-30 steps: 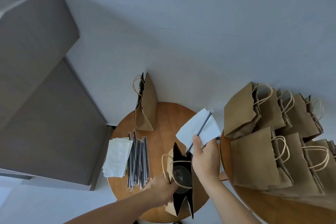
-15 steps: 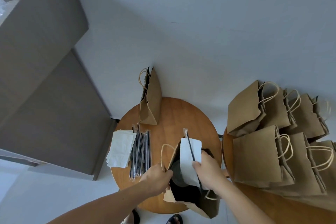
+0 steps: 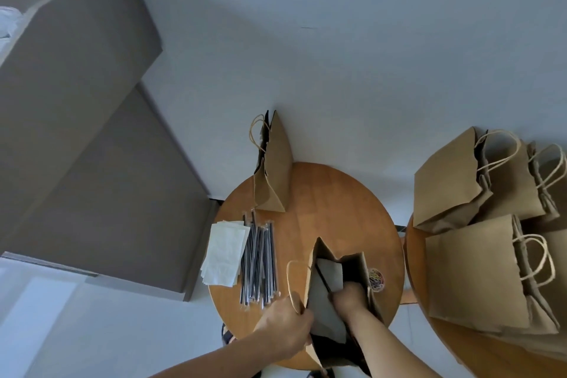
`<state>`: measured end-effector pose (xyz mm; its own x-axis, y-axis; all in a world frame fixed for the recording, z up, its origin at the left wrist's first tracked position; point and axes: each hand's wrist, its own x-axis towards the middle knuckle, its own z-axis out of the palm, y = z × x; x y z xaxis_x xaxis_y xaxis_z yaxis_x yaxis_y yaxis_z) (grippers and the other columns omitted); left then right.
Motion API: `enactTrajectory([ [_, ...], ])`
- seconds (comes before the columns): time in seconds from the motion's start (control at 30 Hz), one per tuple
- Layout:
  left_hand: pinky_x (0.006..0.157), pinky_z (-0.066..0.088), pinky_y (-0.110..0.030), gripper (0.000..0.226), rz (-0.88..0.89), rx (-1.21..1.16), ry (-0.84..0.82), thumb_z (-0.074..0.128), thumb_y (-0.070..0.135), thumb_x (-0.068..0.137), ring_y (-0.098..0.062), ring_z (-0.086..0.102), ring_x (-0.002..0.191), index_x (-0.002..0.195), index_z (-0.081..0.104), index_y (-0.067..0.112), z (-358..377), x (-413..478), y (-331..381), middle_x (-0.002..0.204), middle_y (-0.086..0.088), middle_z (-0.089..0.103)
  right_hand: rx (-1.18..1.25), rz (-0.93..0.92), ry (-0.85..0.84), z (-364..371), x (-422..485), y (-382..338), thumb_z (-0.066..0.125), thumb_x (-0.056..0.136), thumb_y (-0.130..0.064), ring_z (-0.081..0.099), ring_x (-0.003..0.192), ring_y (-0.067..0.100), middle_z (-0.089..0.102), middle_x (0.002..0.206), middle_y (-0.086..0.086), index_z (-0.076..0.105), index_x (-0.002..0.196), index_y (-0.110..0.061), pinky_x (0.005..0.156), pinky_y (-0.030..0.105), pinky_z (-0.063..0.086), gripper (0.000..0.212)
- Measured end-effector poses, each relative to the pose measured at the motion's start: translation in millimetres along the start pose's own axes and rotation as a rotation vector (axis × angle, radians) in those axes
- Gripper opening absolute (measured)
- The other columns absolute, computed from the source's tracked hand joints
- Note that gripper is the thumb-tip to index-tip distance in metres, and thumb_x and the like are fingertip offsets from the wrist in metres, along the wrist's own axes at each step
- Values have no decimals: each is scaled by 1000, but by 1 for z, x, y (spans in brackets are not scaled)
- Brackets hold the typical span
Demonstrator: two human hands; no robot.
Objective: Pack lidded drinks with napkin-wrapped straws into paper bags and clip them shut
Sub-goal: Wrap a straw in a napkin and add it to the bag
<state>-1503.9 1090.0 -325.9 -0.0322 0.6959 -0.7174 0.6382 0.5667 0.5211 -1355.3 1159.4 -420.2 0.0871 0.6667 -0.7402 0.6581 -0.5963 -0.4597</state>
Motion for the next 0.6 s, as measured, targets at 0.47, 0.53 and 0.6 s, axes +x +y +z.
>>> enactTrajectory([
  [0.47, 69, 43, -25, 46, 51, 120, -81, 42, 48, 87, -12, 62, 93, 129, 39, 30, -6, 7, 4, 112, 5, 65, -416, -365, 269, -19, -56, -21, 60, 92, -36, 54, 117, 20, 53, 128, 2, 49, 129, -17, 93, 26, 47, 43],
  [0.53, 83, 50, -31, 54, 94, 123, -86, 43, 47, 91, -15, 59, 104, 141, 30, 31, -6, 5, 7, 128, 4, 57, -606, -510, 366, -38, -75, -24, 63, 89, -38, 49, 122, 20, 53, 131, -1, 52, 129, -23, 95, 31, 47, 45],
  [0.6, 95, 50, -36, 56, 126, 122, -94, 43, 46, 93, -17, 57, 111, 145, 31, 29, -7, 3, 12, 136, 3, 53, -844, -561, 415, -57, -89, -23, 66, 84, -38, 48, 121, 24, 55, 132, 0, 56, 126, -26, 94, 38, 43, 44],
])
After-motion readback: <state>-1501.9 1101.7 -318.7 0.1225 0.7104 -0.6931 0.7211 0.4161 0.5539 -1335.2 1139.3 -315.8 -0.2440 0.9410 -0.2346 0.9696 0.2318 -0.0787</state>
